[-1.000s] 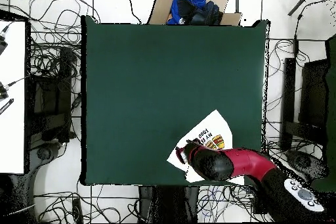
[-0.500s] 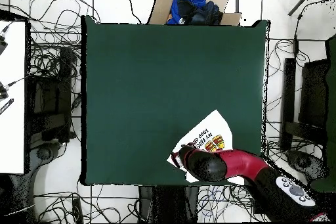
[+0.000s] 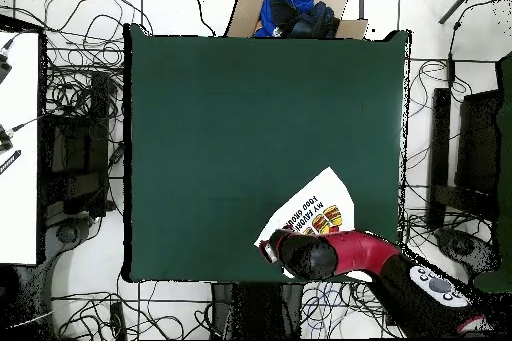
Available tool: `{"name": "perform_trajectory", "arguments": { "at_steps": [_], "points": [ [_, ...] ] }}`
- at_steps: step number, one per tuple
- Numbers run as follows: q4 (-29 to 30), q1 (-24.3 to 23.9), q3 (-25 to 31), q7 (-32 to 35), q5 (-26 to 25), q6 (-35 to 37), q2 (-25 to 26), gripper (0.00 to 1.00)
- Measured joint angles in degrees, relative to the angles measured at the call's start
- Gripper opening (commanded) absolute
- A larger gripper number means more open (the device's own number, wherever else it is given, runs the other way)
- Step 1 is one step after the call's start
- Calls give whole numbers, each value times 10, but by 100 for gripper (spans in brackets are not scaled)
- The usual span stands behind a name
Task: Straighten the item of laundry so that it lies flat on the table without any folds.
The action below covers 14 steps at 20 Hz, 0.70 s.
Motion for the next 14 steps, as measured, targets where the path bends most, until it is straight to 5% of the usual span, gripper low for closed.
{"name": "perform_trajectory", "arguments": {
  "at_steps": [14],
  "points": [
    [-8, 11, -28, 0, 0, 0, 10, 100]
  ]
}}
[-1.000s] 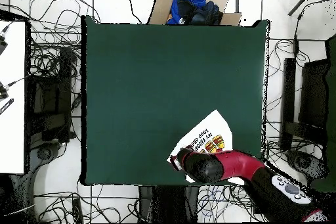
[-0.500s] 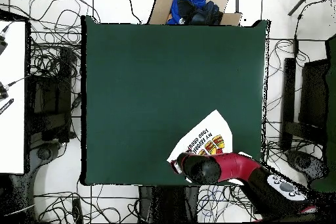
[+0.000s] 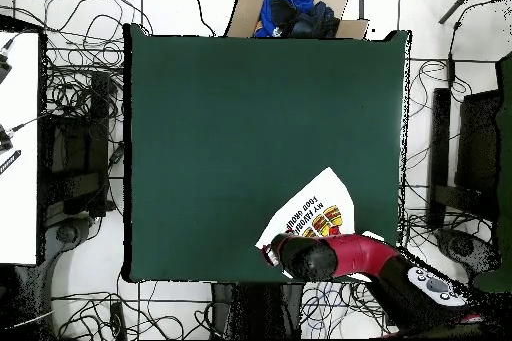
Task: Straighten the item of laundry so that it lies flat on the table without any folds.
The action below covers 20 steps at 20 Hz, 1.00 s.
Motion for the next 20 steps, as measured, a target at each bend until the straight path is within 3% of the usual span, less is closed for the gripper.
{"name": "perform_trajectory", "arguments": {
  "at_steps": [10, 20],
  "points": [
    [0, 7, -6, 0, 0, -8, 0, 100],
    [1, 59, -50, 0, 0, -53, -11, 100]
  ]
}}
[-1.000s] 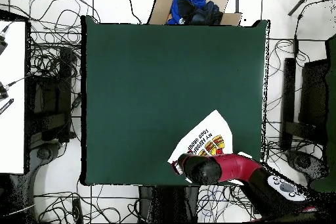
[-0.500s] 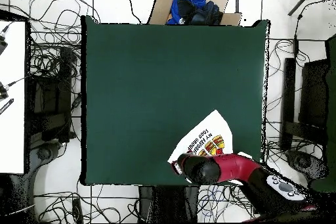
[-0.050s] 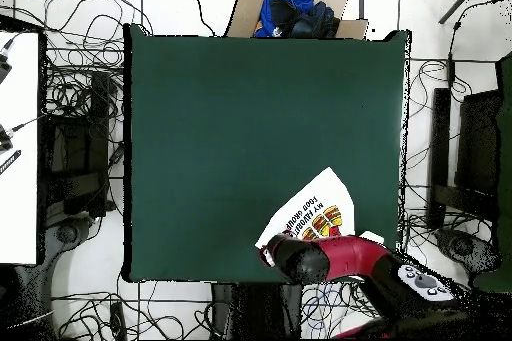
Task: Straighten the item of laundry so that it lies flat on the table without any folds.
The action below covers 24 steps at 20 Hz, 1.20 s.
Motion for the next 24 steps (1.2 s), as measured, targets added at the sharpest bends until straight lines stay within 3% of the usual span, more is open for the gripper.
{"name": "perform_trajectory", "arguments": {
  "at_steps": [10, 24],
  "points": [
    [1, 43, -41, 0, 3, -43, -5, 100],
    [5, 54, -57, 0, 10, -70, -4, 100]
  ]
}}
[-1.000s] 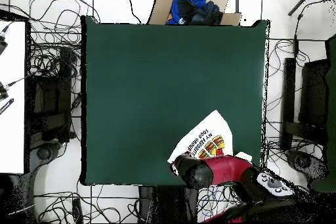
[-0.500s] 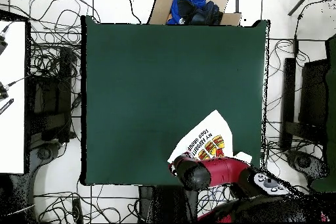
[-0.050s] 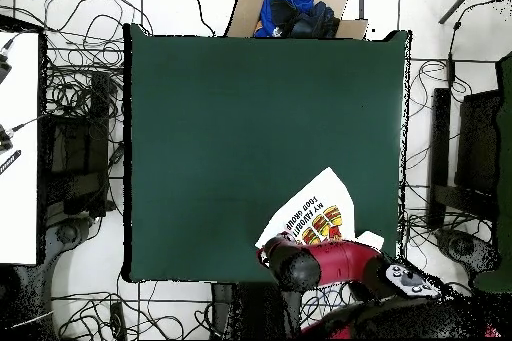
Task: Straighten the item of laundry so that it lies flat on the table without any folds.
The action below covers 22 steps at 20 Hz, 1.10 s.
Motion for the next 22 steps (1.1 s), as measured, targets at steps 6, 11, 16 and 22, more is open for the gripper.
{"name": "perform_trajectory", "arguments": {
  "at_steps": [6, 11, 16, 22],
  "points": [
    [2, 14, -16, 0, 0, -22, 0, 100],
    [5, 32, -37, 0, 2, -54, 1, 100],
    [7, 38, -47, 0, 4, -73, 3, 100],
    [10, 49, -63, 0, 8, -100, 6, 100]
  ]
}}
